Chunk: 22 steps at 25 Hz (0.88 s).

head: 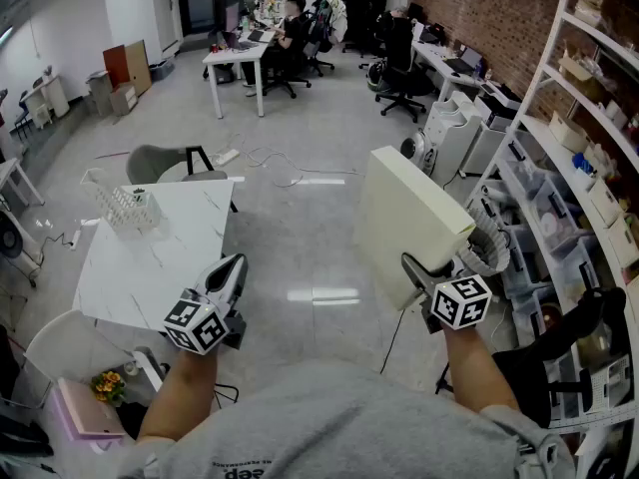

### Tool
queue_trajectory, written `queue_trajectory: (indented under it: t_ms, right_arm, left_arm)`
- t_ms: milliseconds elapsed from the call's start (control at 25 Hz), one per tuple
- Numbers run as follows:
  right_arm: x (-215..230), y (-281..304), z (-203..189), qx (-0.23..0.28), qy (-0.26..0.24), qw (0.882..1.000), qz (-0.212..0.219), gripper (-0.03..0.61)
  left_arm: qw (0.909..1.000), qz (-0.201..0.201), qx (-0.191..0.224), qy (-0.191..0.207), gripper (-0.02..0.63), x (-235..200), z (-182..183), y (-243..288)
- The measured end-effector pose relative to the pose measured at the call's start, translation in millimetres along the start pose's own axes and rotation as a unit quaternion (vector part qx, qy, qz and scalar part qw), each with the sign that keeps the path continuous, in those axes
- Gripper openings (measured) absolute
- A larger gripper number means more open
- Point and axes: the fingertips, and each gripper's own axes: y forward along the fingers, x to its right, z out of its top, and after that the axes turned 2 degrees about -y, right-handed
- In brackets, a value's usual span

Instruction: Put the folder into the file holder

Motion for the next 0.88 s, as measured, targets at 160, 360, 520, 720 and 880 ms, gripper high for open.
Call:
queue_trajectory:
  t_ms: [160,360,520,720,880]
  right_arm:
    - [1.0,2.1,1.1,0.001,-0.002,1.000,0.002,0.275]
    - [3.9,4.8,0.7,0.000,0.002,1.000,0.002,0.275]
    - [6.1,5.7,2.7,0.000,0.001,1.000,0.004,0.274]
    - [11.4,3.2,4.2,0.004,0.001,1.000,0.009,0.273]
    - [16.7,0.5,4.3,0.009,0.011,1.000,0.018,0.275]
  left_arm:
    - [1.0000,0.000,0.000,0.001,0.057,0.6,-1.3,1.5]
    - [1.0000,0.000,0.000,0.003,0.058,0.2,-0.4,4.8]
    - [1.0000,-0.001,-0.001,0.003,0.058,1.4,1.3,8.5]
    - [1.0000,0.000,-0.001,0.005,0.058,7.9,-0.3,13.5]
    - [1.0000,0.002,-0.001,0.008,0.058,14.6,-1.5,18.1]
